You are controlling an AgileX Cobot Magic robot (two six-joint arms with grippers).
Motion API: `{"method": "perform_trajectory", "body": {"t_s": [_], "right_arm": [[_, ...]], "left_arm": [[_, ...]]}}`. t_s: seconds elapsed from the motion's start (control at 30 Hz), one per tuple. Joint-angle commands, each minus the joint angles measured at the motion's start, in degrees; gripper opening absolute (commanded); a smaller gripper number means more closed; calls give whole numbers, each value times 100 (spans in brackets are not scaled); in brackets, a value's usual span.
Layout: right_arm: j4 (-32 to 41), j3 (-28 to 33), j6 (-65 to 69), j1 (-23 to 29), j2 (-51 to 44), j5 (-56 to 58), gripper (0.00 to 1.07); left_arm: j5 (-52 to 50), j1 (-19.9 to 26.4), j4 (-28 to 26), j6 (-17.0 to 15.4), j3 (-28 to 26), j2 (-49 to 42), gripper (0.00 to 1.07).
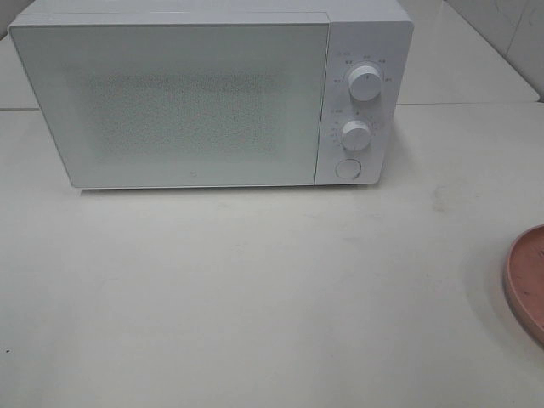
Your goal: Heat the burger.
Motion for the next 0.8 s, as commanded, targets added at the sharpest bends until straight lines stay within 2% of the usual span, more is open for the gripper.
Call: {"method": "perform_trajectory", "body": {"t_s": [0.03,0.8], "right_arm": [[-6,11,-92,-23,-92,-23,74],[-6,11,-92,-23,-86,-23,74]], "left_arm": [[-11,17,-74,17,23,-149,100],[-11,17,-74,17,23,-149,100]]}}
